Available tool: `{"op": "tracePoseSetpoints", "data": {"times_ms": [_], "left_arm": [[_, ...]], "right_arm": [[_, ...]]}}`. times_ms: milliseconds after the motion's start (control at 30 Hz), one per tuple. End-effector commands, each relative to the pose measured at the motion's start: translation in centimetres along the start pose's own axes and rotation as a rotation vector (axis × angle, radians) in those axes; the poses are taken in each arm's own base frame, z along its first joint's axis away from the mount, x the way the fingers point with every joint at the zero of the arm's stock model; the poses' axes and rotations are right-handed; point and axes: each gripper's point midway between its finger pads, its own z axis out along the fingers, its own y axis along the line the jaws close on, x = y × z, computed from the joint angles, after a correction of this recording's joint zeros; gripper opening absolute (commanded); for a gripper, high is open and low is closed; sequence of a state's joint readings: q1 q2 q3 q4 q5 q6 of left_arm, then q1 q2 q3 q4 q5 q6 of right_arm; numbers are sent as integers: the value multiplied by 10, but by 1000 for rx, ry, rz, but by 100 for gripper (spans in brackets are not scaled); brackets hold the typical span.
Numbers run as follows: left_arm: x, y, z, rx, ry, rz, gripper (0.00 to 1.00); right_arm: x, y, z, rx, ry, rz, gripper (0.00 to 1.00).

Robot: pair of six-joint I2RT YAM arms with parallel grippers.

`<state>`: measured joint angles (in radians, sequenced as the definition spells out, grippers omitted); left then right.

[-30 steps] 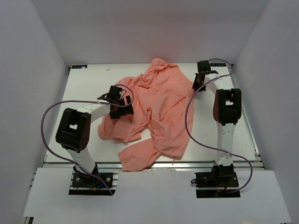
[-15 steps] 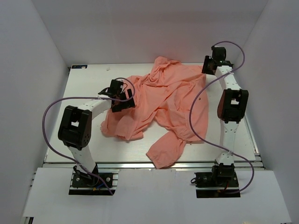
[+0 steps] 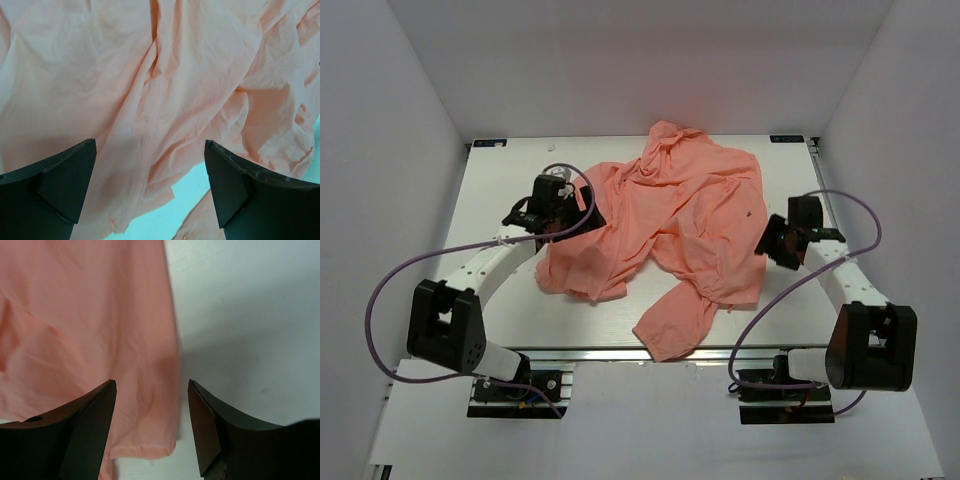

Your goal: Zip up the jacket

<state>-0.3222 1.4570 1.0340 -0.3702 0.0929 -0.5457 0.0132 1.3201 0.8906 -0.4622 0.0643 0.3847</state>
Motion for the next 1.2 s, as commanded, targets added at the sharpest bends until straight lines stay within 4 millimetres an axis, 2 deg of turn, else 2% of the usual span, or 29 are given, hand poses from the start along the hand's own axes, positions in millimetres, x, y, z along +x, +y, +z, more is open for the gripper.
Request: {"op": "tracePoseSetpoints", "data": {"times_ms": [0, 67, 100, 133, 167, 267, 467, 500, 533, 567, 600, 633, 667, 700, 733, 767, 800, 833, 867, 900, 933, 967, 1000, 1033, 1067, 1100, 1133, 1167], "left_arm": [[5, 4, -19, -17, -15, -49, 98], [11, 3, -22, -2, -15, -79, 98], [19, 5, -25, 8, -8, -85, 98], [22, 4, -26, 21, -3, -94, 98], [25, 3, -27, 32, 3, -101, 98], [34, 8, -32, 14, 16, -110, 98], [35, 18, -42, -29, -13, -122, 98], [34, 19, -43, -37, -20, -122, 98], [34, 21, -43, -44, -22, -125, 98], [34, 22, -45, -51, -25, -125, 98], [32, 25, -45, -65, -34, -125, 98], [32, 25, -46, -70, -36, -130, 98], [33, 26, -47, -73, -33, -132, 98], [29, 31, -48, -102, -57, -133, 98], [29, 33, -49, -112, -61, -146, 98], [28, 34, -51, -115, -75, -151, 98], [27, 35, -52, -120, -89, -160, 98], [26, 34, -53, -112, -98, -165, 98], [26, 34, -54, -110, -109, -170, 98], [25, 34, -58, -104, -122, -173, 98], [24, 35, -59, -111, -128, -182, 98], [23, 35, -61, -111, -135, -185, 98], [21, 34, -64, -108, -144, -190, 98], [21, 37, -67, -130, -145, -196, 98], [21, 39, -68, -141, -146, -202, 98], [21, 41, -71, -155, -150, -212, 98], [22, 45, -76, -178, -157, -248, 98], [21, 50, -79, -204, -180, -260, 98]], "right_arm": [[28, -8, -1, 23, 39, 106, 65], [52, -8, -4, -5, 92, 122, 64], [57, -8, -3, -17, 93, 132, 63], [61, 2, -4, -77, 99, 142, 62], [72, 1, -2, -90, 112, 152, 60], [87, -1, 0, -95, 146, 170, 58], [116, -10, 9, -78, 207, 181, 53], [117, -9, 11, -88, 204, 181, 48], [117, -11, 12, -78, 200, 182, 20], [114, -11, 12, -76, 187, 181, 3], [110, -12, 10, -66, 175, 175, 0], [89, -12, 4, -54, 117, 154, 0], [77, -12, -1, -39, 87, 140, 0], [68, -21, -7, 20, 66, 126, 0], [39, -14, -20, 8, -1, 82, 0], [26, -13, -28, 16, -28, 67, 0], [20, -16, -36, 46, -27, 52, 0], [12, -10, -41, 42, -29, 21, 0], [-12, 2, -55, 24, -75, -17, 0], [-20, 7, -62, 33, -88, -52, 0], [-14, 29, -66, 11, -61, -141, 0], [-29, 52, -79, -20, -115, -202, 0], [-21, 84, -89, -43, -142, -312, 0], [-13, 103, -87, -58, -121, -377, 0], [-17, 131, -99, -107, -147, -424, 0], [-16, 144, -100, -86, -169, -452, 0], [14, 176, -93, -107, -127, -564, 0], [27, 192, -91, -112, -109, -627, 0]]}}
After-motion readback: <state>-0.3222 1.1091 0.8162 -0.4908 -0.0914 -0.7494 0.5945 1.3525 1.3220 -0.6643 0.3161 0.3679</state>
